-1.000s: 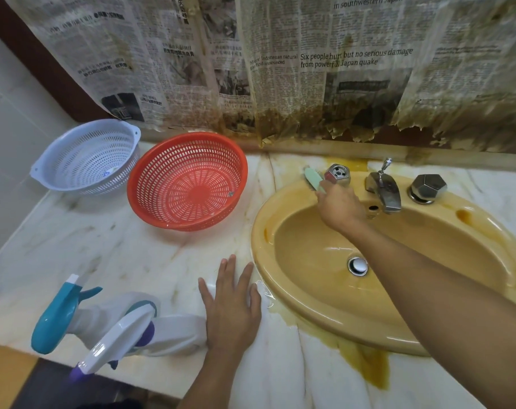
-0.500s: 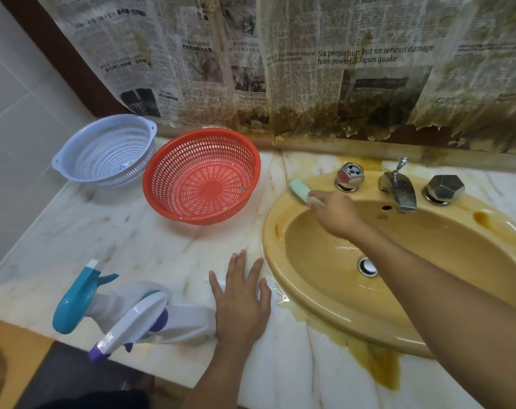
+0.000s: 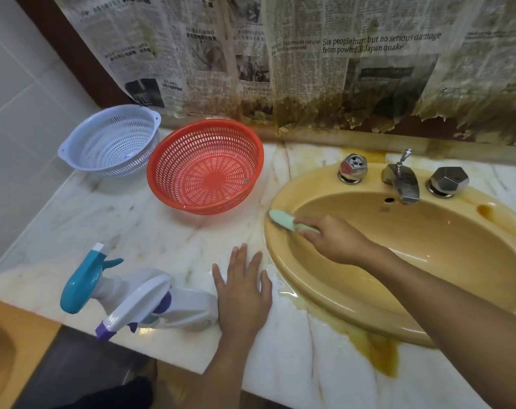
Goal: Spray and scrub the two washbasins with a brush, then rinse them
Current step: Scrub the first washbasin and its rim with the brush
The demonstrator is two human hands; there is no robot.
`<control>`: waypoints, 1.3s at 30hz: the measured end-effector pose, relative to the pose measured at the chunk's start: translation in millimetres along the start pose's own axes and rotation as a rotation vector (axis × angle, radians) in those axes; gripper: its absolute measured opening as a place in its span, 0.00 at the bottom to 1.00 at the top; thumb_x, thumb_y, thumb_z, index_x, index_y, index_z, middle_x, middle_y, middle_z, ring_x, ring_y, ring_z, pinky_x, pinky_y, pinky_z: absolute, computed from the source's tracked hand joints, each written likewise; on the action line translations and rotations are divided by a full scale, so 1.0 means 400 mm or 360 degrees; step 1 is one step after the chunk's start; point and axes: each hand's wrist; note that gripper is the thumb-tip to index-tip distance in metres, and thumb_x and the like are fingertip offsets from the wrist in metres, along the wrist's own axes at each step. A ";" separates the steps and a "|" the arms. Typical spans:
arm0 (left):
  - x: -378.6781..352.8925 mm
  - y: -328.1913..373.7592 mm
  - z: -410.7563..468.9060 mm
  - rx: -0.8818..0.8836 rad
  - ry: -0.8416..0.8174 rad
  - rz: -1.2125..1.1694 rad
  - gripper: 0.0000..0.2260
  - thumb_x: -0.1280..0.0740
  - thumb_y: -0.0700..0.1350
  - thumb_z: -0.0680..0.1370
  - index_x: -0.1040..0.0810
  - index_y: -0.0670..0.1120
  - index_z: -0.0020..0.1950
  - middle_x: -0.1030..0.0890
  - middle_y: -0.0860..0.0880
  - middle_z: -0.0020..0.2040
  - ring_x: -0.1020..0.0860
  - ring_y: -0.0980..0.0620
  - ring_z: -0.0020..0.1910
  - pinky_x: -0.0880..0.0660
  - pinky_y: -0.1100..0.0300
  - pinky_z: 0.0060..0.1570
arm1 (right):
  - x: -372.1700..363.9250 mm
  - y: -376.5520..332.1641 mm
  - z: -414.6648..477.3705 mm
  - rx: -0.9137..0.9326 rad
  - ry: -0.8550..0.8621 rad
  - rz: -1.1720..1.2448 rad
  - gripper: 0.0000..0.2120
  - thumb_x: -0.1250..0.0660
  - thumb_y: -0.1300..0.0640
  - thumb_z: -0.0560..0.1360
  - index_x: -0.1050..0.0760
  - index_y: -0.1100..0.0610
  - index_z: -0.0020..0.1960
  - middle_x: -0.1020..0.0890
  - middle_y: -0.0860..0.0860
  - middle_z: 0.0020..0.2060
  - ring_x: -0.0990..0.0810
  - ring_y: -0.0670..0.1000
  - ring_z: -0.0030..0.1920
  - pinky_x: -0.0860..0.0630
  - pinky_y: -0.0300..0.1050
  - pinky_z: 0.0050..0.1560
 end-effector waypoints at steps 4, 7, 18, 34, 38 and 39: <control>0.000 0.002 0.002 0.0006 0.0005 0.0028 0.22 0.44 0.53 0.82 0.25 0.53 0.74 0.32 0.49 0.79 0.39 0.51 0.81 0.45 0.35 0.78 | 0.001 -0.017 -0.017 0.0030 -0.0094 -0.0038 0.16 0.40 0.46 0.83 0.24 0.41 0.69 0.17 0.47 0.53 0.23 0.48 0.46 0.30 0.42 0.45; 0.004 0.003 -0.001 0.0010 -0.0003 0.0035 0.22 0.44 0.53 0.82 0.25 0.53 0.74 0.33 0.49 0.80 0.40 0.51 0.81 0.46 0.36 0.78 | 0.000 -0.020 0.017 -0.0059 0.0078 -0.0079 0.18 0.41 0.44 0.83 0.26 0.40 0.71 0.17 0.49 0.60 0.21 0.56 0.58 0.25 0.47 0.53; 0.013 0.003 0.003 -0.0003 0.0005 0.0001 0.21 0.43 0.53 0.82 0.24 0.52 0.72 0.31 0.49 0.79 0.38 0.50 0.80 0.46 0.36 0.78 | -0.048 -0.046 -0.279 -0.0543 0.0388 0.0697 0.13 0.36 0.49 0.82 0.21 0.41 0.65 0.24 0.30 0.37 0.24 0.32 0.41 0.32 0.27 0.43; 0.030 -0.004 0.002 -0.0095 -0.0124 -0.0100 0.20 0.43 0.49 0.84 0.31 0.56 0.77 0.35 0.46 0.80 0.42 0.44 0.81 0.50 0.30 0.76 | -0.239 -0.195 -0.434 -0.0939 0.0809 0.0894 0.16 0.38 0.49 0.83 0.22 0.44 0.69 0.17 0.45 0.61 0.21 0.49 0.61 0.29 0.40 0.54; 0.041 -0.005 -0.005 -0.0304 -0.0181 -0.0120 0.28 0.37 0.42 0.82 0.37 0.61 0.80 0.37 0.46 0.81 0.42 0.44 0.81 0.49 0.29 0.76 | -0.261 -0.172 -0.483 -0.1012 0.0942 0.0837 0.16 0.38 0.50 0.83 0.23 0.45 0.70 0.17 0.47 0.62 0.21 0.50 0.62 0.30 0.39 0.54; 0.042 -0.004 -0.004 -0.0333 -0.0186 -0.0111 0.29 0.37 0.41 0.81 0.38 0.61 0.80 0.37 0.46 0.81 0.42 0.44 0.81 0.47 0.30 0.76 | -0.265 -0.184 -0.460 -0.0975 0.0938 0.0847 0.17 0.37 0.51 0.83 0.23 0.46 0.70 0.17 0.48 0.62 0.21 0.51 0.62 0.29 0.39 0.54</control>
Point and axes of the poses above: each hand's wrist, its own z-axis towards the middle knuckle, its own x-axis out of the back of the hand, y = z × x
